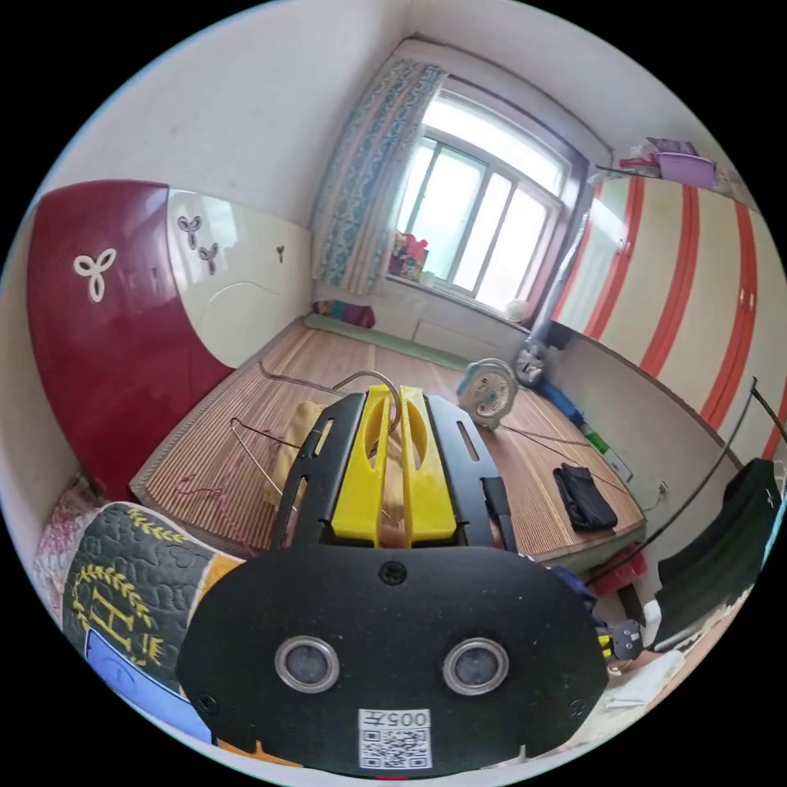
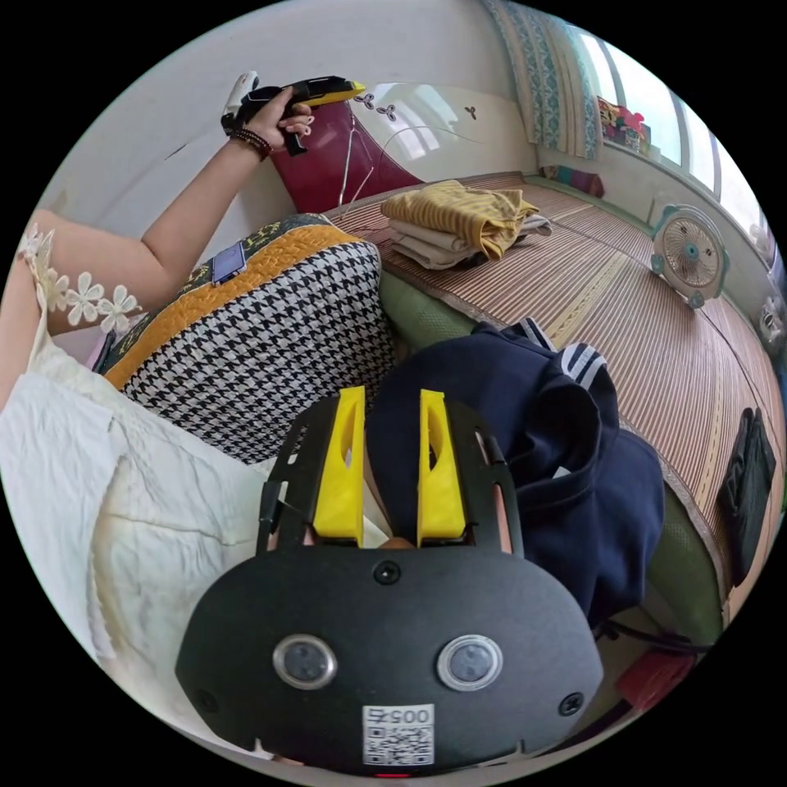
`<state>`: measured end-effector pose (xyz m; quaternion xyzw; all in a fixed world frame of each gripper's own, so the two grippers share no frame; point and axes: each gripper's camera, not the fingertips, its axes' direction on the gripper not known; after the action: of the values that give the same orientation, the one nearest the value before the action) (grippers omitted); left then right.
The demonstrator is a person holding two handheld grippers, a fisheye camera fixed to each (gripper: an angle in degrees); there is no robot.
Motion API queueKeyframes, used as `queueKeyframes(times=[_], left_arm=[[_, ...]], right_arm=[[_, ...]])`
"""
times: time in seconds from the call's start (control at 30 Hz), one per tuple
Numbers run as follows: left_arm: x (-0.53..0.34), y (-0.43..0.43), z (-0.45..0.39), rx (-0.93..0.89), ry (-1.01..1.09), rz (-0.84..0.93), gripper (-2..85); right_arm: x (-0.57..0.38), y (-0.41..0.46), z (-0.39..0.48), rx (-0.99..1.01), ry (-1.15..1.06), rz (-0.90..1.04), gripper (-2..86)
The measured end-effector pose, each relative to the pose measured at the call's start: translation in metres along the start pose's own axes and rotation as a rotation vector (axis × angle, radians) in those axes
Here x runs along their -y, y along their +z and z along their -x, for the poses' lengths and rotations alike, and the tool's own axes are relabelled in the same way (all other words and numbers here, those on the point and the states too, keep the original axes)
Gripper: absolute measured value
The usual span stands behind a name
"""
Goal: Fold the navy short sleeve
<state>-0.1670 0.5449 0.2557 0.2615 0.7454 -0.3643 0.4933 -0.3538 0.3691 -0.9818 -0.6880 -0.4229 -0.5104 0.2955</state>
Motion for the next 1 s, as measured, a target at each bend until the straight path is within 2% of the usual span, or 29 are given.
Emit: queueKeyframes(times=[0.23,0.4,0.57,0.67,0.77,1.0], left_arm=[[0.044,0.071,0.046,0.202,0.009,0.130,1.0],[0.059,0.138,0.077,0.420,-0.020,0.227,0.8],[0.062,0.163,0.116,0.444,-0.158,0.205,0.4],[0.063,0.183,0.130,0.508,-0.165,0.240,0.5],[0.064,0.196,0.140,0.449,-0.191,0.235,0.5],[0.082,0.227,0.133,0.472,-0.106,0.250,0.4]], right_arm=[[-0.002,-0.003,-0.018,-0.030,0.054,-0.009,8.7],[-0.006,-0.001,-0.029,-0.028,0.089,0.007,8.7],[-0.006,0.000,-0.039,-0.049,0.108,0.023,8.6],[-0.005,0.004,-0.047,-0.041,0.132,0.034,8.6],[0.000,0.009,-0.053,-0.035,0.142,0.045,8.5],[0.011,0.016,-0.057,-0.032,0.150,0.050,8.1]])
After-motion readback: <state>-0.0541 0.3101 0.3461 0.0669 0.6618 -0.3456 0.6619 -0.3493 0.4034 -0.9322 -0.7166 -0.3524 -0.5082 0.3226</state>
